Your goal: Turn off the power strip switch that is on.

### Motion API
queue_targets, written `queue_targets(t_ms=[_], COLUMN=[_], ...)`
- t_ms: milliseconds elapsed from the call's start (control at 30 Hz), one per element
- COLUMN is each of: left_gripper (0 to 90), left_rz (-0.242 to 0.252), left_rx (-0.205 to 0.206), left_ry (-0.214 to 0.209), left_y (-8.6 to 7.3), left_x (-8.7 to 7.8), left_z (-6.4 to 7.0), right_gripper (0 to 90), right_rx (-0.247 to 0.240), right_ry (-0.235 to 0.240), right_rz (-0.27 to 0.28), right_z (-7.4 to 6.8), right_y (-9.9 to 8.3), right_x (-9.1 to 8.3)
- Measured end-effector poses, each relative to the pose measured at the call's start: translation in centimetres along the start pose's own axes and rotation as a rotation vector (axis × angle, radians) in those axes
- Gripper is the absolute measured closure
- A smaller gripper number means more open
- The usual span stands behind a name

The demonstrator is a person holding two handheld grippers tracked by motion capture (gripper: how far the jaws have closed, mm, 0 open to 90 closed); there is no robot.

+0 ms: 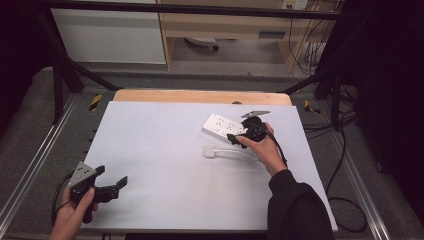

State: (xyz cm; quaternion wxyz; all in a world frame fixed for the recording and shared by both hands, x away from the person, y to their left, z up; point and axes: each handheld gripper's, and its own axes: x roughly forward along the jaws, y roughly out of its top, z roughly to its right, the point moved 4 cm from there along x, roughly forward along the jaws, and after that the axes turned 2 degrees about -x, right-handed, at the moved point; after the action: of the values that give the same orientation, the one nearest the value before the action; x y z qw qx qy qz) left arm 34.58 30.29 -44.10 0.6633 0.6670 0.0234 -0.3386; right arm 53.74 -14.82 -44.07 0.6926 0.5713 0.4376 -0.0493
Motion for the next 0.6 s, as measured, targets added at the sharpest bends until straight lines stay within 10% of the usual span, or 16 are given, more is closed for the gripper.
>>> queue_targets(t_ms=[600], left_gripper=[6.4], left_rz=[-0.002], left_rx=[0.003], left_ry=[0.004], left_y=[0.0], left_x=[0.0], left_z=[0.0], right_gripper=[5.7], right_rx=[0.025], right_ry=[-0.057], right_rz=[0.059], right_z=[1.0], right_y=[0.6], right_x=[-2.3])
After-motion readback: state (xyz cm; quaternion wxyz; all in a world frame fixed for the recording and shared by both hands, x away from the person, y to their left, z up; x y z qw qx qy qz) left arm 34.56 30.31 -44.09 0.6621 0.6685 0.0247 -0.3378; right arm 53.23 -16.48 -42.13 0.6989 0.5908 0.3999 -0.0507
